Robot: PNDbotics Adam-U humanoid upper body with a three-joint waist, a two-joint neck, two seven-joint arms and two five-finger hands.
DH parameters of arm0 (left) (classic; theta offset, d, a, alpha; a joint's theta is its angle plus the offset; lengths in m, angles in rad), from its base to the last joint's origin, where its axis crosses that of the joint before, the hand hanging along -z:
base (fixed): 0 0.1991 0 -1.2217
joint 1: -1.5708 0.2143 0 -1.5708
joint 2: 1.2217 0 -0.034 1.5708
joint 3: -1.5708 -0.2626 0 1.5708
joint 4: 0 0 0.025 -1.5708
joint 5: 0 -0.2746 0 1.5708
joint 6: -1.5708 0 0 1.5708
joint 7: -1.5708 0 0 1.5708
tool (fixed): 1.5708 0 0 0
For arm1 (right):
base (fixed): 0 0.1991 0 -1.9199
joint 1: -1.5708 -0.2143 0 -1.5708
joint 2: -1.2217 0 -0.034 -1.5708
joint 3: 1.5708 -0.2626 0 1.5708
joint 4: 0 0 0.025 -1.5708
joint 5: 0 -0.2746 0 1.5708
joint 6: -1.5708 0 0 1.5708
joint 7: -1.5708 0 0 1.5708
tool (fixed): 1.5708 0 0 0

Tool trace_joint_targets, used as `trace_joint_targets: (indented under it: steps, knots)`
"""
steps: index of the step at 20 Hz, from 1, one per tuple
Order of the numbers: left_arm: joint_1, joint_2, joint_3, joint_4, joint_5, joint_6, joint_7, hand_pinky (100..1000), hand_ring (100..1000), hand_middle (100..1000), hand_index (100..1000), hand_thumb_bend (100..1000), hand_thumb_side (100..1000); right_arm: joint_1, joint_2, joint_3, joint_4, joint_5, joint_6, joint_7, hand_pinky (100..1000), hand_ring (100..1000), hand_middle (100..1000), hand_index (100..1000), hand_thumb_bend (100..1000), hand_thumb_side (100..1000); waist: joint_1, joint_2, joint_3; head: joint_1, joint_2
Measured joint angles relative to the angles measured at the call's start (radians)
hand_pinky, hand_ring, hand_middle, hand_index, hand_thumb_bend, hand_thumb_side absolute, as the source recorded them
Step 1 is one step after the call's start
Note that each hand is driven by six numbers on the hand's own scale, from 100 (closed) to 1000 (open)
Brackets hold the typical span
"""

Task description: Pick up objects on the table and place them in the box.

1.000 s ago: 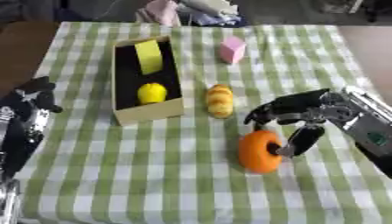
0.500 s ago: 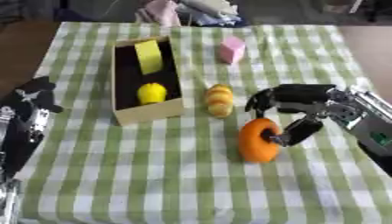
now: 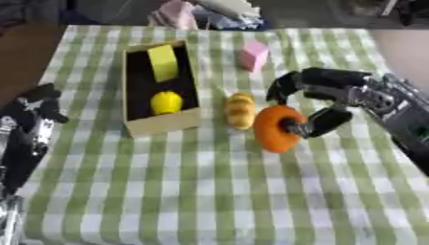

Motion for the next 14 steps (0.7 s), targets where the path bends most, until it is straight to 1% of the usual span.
trace_joint_targets:
  steps: [3,7,10,14]
  knots:
    - [0.0,0.0,0.0,0.001,0.0,0.002,0.003,751,568,737,857,297,805,-0.08,0.019,-0.004,0.017,0.004,0.017,0.028,835,788,769,354,100,226,-0.001,-0.004,0.003,0.0,0.0]
    - [-0.001,0.0,0.0,0.001,0.004,0.012,0.032,749,569,739,856,297,792,-0.192,0.064,-0.014,0.089,0.042,0.026,0.052,843,795,777,359,100,233,-0.001,-0.005,0.014,-0.001,0.0]
    - [-0.004,0.0,0.0,0.001,0.011,0.018,0.057,749,569,738,855,298,790,-0.265,0.119,-0.03,0.184,0.105,0.023,0.056,849,800,782,362,100,237,-0.001,-0.005,0.025,-0.003,-0.001]
    - [-0.013,0.0,0.0,0.0,0.019,0.018,0.069,748,568,737,854,300,785,-0.333,0.212,-0.066,0.324,0.228,0.001,0.034,856,808,789,375,100,237,-0.001,-0.005,0.048,-0.02,-0.009]
